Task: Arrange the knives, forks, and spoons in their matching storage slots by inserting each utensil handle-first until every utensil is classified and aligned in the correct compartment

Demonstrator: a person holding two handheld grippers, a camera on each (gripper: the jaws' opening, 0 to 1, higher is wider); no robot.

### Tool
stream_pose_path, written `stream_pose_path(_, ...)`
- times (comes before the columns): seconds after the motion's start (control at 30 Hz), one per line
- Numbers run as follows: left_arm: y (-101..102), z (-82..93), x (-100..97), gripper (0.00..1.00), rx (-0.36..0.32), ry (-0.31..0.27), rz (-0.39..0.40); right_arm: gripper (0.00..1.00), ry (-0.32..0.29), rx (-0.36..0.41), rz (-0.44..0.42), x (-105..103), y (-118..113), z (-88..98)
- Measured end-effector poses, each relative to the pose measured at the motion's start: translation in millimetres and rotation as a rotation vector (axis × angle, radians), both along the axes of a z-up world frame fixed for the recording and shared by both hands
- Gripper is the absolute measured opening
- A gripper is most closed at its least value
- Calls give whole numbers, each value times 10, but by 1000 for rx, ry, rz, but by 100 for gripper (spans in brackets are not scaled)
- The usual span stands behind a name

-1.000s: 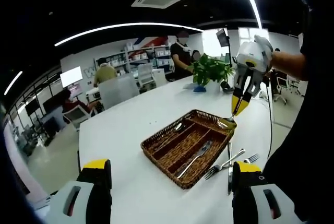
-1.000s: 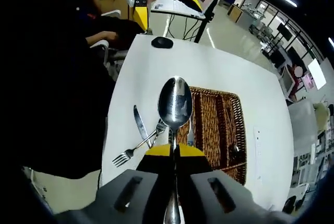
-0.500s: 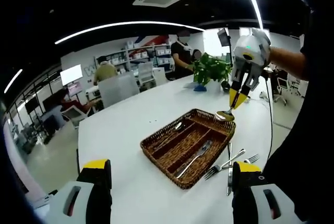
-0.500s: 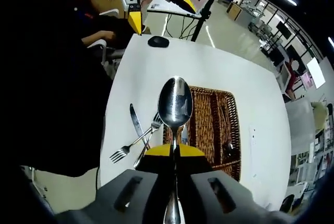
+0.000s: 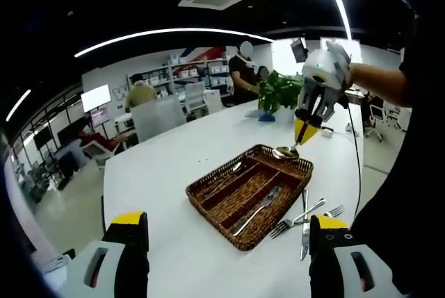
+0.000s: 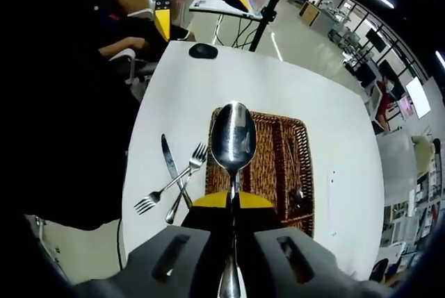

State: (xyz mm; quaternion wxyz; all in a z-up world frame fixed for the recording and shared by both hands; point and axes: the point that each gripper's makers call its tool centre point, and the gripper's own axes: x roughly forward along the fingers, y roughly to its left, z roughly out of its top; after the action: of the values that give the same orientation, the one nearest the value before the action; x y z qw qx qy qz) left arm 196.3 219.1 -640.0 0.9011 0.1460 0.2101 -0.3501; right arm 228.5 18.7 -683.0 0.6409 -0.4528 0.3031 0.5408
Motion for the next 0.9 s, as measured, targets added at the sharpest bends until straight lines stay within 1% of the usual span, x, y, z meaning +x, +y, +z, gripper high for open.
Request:
stream_pose_path(0.2, 1, -38, -36, 100, -1, 4, -4, 0, -2, -4, 18, 126, 82, -19)
stream_pose_path(0.53, 110, -95, -50, 100, 2, 10, 5, 0, -18, -9, 31, 458, 169, -40)
stream_pose_path(0.8, 171, -131, -39, 100, 2, 15, 13, 0, -32, -13, 25, 773, 216, 31)
stream_pose_path(0.9, 175, -141, -34, 100, 2, 16, 16, 0, -29, -17, 19, 853, 222, 43)
